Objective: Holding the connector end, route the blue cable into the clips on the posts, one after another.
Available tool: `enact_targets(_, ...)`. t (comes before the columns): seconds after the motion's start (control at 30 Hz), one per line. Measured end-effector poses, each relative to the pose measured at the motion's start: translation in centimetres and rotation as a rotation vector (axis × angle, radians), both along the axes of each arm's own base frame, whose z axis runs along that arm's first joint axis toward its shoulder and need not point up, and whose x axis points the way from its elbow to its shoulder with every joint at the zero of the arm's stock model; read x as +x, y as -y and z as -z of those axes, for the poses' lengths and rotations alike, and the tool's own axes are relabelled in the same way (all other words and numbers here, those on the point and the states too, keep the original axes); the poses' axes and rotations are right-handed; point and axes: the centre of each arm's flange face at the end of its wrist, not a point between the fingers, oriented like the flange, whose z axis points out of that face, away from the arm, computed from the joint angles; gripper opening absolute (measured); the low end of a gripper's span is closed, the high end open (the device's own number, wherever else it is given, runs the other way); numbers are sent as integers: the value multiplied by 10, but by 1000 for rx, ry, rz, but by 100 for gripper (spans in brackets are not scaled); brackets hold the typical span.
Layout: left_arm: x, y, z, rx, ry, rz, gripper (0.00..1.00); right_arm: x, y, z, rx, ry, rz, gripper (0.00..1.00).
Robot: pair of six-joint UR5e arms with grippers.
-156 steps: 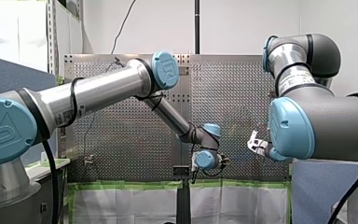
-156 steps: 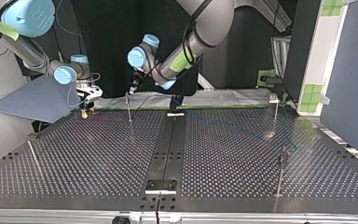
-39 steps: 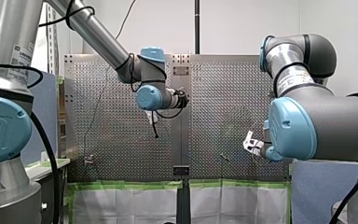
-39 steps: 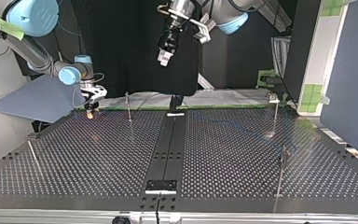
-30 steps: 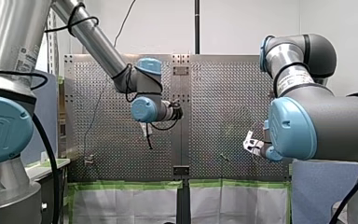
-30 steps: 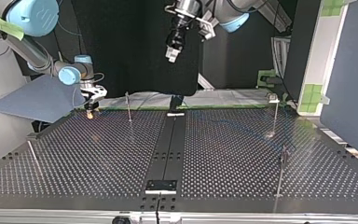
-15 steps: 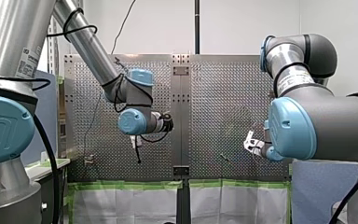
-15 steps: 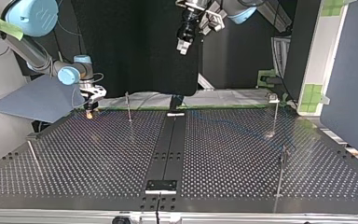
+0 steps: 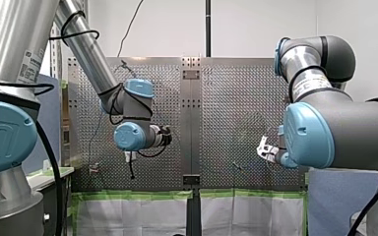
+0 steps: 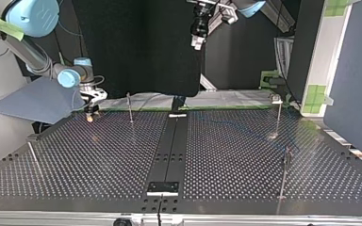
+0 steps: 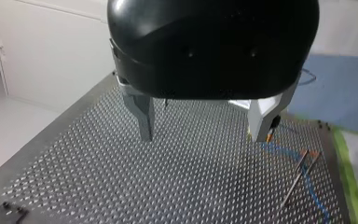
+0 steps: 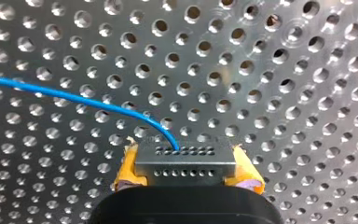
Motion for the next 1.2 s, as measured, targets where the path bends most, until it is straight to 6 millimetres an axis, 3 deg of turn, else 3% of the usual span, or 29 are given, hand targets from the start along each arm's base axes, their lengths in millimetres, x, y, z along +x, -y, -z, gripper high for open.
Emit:
enact_targets(0.23, 9, -2, -4, -17, 39, -42, 100, -6, 8, -17, -15, 1, 10, 0)
enact_targets(0.63, 40, -14, -4, -17, 49, -35, 100, -6, 16, -74, -72, 6, -2, 0)
enact_targets(0.93, 56, -30, -1, 46, 25, -69, 100, 0, 12, -80, -59, 5, -13, 0)
enact_targets(1.2, 55, -32, 1, 80, 11, -66, 100, 5, 10, -89, -62, 4, -35, 0)
